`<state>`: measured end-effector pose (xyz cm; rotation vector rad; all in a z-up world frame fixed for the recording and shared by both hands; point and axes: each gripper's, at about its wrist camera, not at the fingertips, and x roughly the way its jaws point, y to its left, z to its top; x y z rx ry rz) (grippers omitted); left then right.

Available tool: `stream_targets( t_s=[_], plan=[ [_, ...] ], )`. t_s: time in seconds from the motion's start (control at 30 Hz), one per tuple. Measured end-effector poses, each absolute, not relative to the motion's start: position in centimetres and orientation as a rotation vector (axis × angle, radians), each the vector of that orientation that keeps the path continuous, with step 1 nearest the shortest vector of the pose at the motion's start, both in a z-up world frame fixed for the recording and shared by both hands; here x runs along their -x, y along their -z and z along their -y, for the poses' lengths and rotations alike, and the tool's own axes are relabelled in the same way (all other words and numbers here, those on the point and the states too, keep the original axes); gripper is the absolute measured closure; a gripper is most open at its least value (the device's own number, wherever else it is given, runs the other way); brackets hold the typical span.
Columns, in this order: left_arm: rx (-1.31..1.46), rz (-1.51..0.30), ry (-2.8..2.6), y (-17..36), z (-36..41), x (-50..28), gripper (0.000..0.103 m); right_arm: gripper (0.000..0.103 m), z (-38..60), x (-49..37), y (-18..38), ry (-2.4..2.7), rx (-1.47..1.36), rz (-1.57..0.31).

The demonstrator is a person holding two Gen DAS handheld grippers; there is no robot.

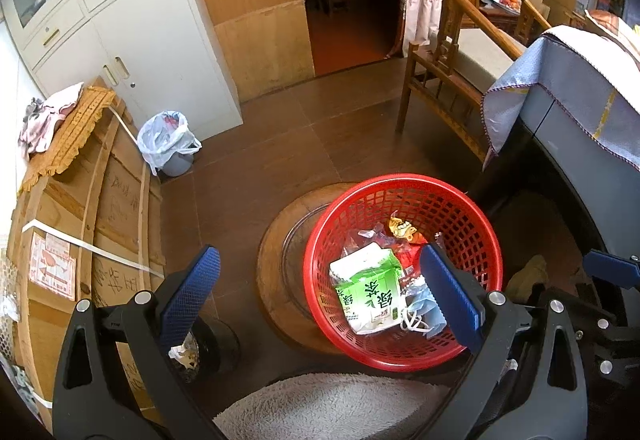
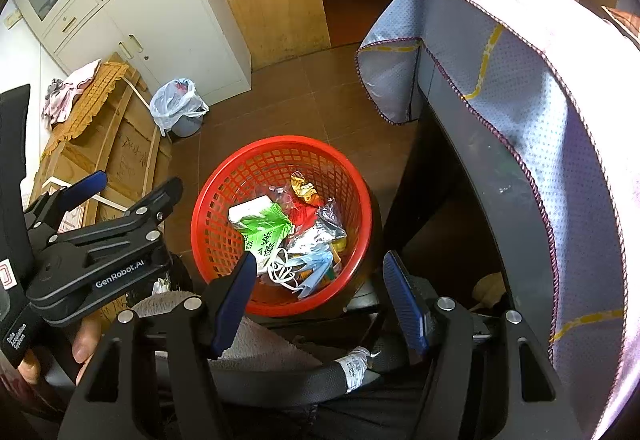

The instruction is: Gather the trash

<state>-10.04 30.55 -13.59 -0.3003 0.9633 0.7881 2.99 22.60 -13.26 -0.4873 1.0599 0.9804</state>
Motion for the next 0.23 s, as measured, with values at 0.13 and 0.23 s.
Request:
stream_targets(
  t_s=[0.13,0.23],
  plan=[
    [0.327,-0.975,-0.774,13.67,-30.93,9.97,0.007,0.038,-22.63,-3.05,13.18,-0.980,0.486,-1.057],
    [0.338,-0.982,-0.759,13.82,-30.92,9.86,0.007,0.038,-22.65,-3.09,13.19,-0.979,0.483,-1.059]
  ],
)
